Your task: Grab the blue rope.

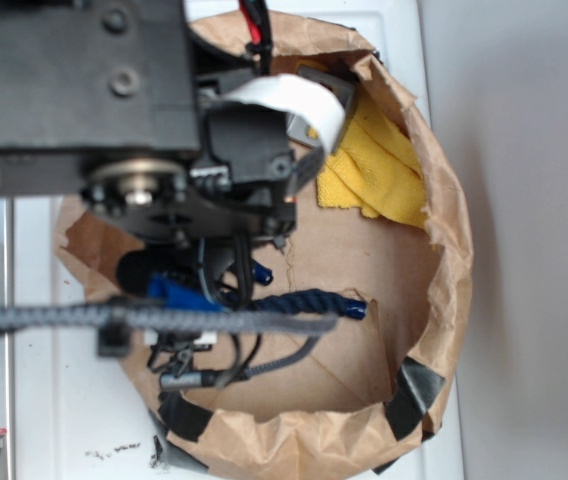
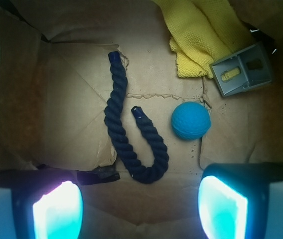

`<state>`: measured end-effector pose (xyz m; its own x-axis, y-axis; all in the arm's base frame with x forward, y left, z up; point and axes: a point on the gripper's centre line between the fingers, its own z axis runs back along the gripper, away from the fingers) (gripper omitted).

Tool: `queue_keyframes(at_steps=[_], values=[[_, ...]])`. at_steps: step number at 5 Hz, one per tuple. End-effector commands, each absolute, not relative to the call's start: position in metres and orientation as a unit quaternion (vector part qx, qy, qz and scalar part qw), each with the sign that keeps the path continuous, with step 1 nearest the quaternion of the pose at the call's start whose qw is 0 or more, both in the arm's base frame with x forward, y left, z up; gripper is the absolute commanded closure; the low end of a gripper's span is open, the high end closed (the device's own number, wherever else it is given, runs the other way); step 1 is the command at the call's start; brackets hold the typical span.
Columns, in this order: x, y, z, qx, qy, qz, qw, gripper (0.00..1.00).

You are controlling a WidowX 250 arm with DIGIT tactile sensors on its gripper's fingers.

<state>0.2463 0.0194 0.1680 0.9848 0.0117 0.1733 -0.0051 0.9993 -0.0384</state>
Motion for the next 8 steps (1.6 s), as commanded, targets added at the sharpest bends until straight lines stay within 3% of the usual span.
queue_keyframes(at_steps=[1, 2, 3, 5, 6, 8], values=[[0.269, 0.012, 0.144, 0.063, -0.105, 0.037, 0.992, 0.00], [0.292, 0.006, 0.108, 0.082, -0.068, 0.062, 0.992, 0.00], [0.298, -0.007, 0.090, 0.097, -0.076, 0.053, 0.991, 0.00], [0.283, -0.029, 0.077, 0.047, -0.064, -0.020, 0.997, 0.00], [0.269, -0.038, 0.071, 0.054, -0.104, -0.055, 0.992, 0.00], [0.265, -0.040, 0.089, 0.041, -0.118, -0.060, 0.990, 0.00]])
